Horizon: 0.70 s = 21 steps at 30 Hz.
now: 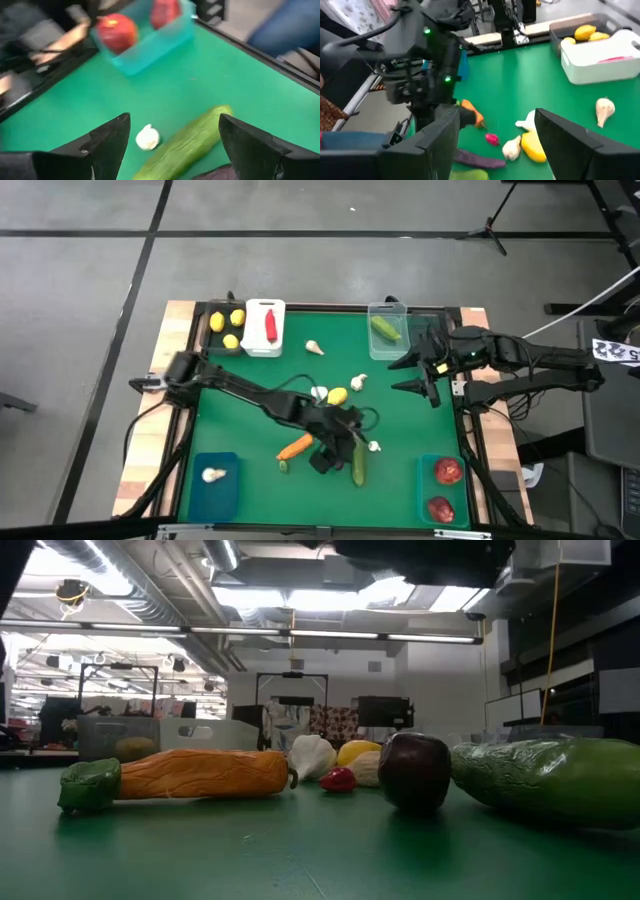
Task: Sort produce into baskets
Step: Put the cucumber into the transparent bin
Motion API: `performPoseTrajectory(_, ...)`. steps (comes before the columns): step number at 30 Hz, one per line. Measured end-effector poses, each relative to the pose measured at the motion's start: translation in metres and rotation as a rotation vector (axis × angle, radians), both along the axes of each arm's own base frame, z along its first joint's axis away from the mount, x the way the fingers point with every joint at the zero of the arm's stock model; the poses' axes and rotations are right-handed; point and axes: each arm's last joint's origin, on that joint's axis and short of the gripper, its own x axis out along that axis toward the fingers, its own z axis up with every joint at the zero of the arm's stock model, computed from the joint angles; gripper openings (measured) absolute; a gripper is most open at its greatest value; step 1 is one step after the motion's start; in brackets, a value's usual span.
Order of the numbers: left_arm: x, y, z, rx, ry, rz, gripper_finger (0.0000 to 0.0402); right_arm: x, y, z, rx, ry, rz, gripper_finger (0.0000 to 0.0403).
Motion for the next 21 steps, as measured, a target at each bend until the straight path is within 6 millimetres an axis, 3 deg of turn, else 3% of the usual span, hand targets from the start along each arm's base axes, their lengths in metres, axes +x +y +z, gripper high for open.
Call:
performPoseTrajectory(9,0.037,-0.004,-0.017,0.069,0.115,-0.219,0.0301,0.002,0.0,-0.009,0.016,0.095,-0.006,0.0257)
performPoseTrajectory(21,0.05,-0.006,-0.072,0.166,0.191,-0.316,0.0301,0.0,0.001,-0.012,0.049,0.137,0.007,0.0257)
